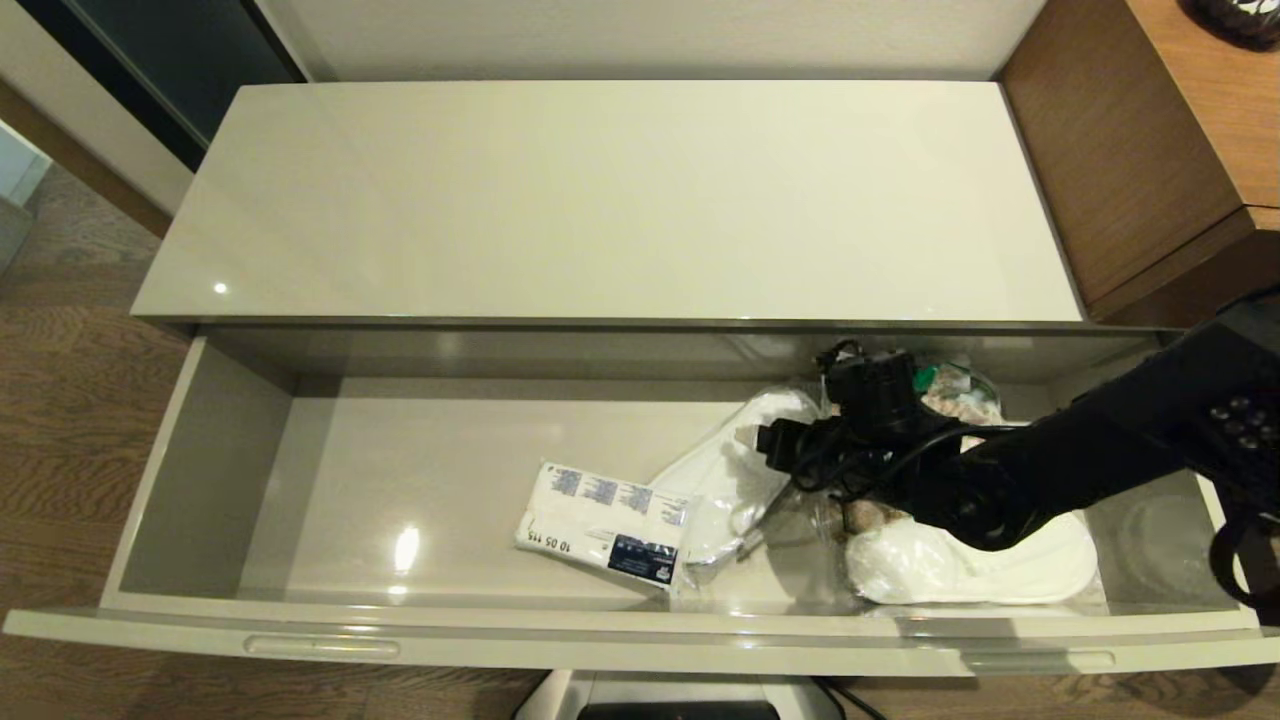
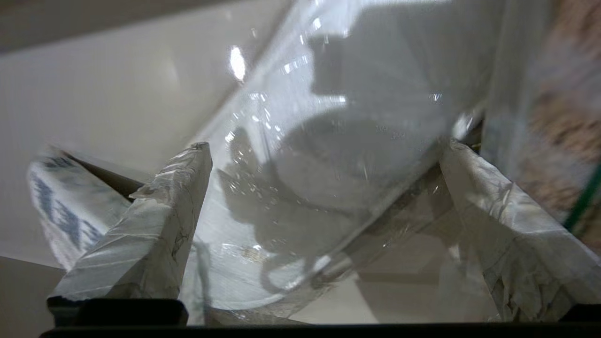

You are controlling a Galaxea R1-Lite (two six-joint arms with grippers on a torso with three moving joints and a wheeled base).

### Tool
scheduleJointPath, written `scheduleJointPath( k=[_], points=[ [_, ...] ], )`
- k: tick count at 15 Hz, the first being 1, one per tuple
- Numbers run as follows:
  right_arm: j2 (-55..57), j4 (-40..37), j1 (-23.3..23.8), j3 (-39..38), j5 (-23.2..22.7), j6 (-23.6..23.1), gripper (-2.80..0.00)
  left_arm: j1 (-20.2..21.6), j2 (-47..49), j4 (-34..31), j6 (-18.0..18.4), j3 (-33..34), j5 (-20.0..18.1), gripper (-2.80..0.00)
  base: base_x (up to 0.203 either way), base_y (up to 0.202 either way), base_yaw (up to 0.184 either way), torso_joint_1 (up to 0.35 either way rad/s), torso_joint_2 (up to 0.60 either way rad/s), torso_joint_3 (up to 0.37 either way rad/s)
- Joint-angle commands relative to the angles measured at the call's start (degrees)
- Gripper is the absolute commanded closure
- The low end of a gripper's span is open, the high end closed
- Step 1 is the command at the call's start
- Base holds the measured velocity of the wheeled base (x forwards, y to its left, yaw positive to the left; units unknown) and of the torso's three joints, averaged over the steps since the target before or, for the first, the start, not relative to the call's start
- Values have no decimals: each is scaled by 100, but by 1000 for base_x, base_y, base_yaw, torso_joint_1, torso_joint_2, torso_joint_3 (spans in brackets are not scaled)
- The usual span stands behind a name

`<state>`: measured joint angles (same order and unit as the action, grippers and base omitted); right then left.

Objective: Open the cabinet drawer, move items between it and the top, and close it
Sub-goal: Take out the disposable slippers from the drawer

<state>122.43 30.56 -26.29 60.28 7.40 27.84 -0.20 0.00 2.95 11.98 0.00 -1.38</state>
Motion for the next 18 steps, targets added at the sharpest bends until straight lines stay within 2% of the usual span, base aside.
scheduleJointPath(
  k=[1, 3, 7, 18],
  points=[
    [182, 28, -149, -25, 23, 27, -280, 3, 9, 4, 6, 0, -3, 0, 0, 0, 0, 0, 0, 0],
    [194, 22, -212, -49, 60, 30, -280, 3, 9, 4, 6, 0, -3, 0, 0, 0, 0, 0, 0, 0],
    [387, 274, -667, -130, 560, 2, -280, 3, 9, 4, 6, 0, -3, 0, 0, 0, 0, 0, 0, 0],
    [387, 282, -676, -112, 561, 12, -280, 3, 9, 4, 6, 0, -3, 0, 0, 0, 0, 0, 0, 0]
  ],
)
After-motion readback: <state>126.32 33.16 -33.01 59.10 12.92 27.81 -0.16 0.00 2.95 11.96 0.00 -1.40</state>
